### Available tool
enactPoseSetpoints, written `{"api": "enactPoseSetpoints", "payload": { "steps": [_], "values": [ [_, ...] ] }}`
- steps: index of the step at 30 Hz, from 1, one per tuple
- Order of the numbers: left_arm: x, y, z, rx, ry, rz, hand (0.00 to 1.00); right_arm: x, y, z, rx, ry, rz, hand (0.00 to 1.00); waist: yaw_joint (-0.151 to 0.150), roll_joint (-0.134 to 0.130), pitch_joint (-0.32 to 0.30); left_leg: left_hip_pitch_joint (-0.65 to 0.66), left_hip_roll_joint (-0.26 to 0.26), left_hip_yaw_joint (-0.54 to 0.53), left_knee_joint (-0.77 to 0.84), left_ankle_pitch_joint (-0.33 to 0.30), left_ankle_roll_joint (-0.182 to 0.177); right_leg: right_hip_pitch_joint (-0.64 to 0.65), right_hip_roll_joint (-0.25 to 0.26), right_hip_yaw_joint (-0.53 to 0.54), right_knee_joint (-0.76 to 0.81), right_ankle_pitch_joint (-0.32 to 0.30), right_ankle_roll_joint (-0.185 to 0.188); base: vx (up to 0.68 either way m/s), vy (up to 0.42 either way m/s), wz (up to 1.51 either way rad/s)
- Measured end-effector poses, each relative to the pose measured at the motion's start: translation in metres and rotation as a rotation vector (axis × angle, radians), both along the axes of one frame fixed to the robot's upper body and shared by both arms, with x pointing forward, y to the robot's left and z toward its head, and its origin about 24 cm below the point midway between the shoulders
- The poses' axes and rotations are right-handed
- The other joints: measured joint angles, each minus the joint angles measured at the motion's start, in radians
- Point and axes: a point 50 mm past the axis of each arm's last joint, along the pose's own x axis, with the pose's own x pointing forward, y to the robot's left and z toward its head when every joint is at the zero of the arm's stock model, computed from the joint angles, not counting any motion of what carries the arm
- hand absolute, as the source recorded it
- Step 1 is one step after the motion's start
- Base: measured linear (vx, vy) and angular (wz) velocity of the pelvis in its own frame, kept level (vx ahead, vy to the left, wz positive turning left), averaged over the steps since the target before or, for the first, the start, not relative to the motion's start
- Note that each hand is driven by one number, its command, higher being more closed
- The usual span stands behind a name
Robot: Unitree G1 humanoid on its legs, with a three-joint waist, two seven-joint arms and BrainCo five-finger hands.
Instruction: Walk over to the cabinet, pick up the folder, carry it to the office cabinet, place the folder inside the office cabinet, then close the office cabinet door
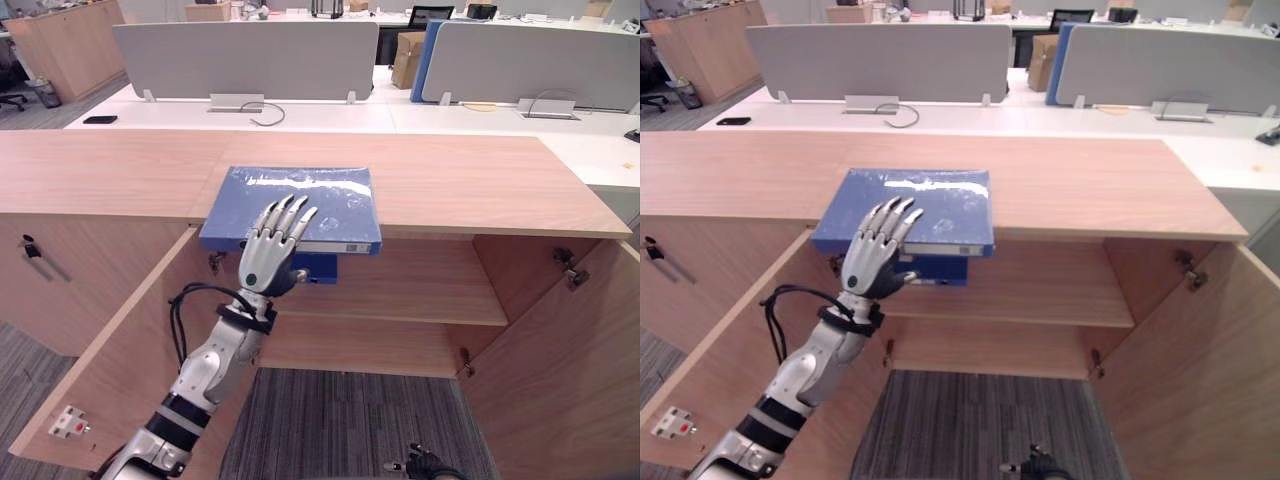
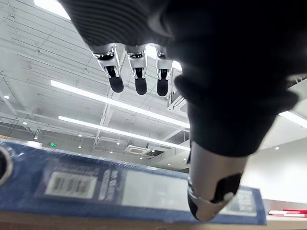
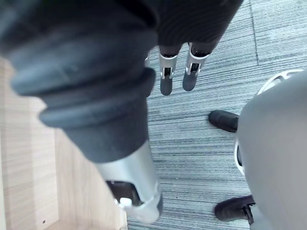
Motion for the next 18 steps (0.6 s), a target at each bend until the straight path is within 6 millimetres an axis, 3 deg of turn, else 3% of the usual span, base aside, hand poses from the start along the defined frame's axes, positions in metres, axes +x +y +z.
{"api": "enactPoseSetpoints", "payload": {
  "steps": [8, 18],
  "values": [
    [0.008, 0.017, -0.008, 0.091, 0.032, 0.058, 0.0, 0.0, 0.0, 0.0, 0.001, -0.001, -0.001, 0.0, -0.018, -0.005, 0.005, 0.006, -0.001, 0.016, 0.0, -0.004, 0.0, 0.003, -0.002, 0.009, 0.0, 0.001, 0.001, -0.01, 0.02, -0.05],
    [0.026, 0.027, -0.001, 0.162, 0.02, 0.116, 0.0, 0.0, 0.0, 0.0, 0.001, -0.002, -0.001, 0.0, -0.027, -0.005, 0.025, 0.017, 0.0, 0.026, 0.0, -0.01, -0.002, 0.002, -0.002, 0.021, -0.001, 0.0, 0.001, -0.02, 0.009, -0.03]
  ]
}}
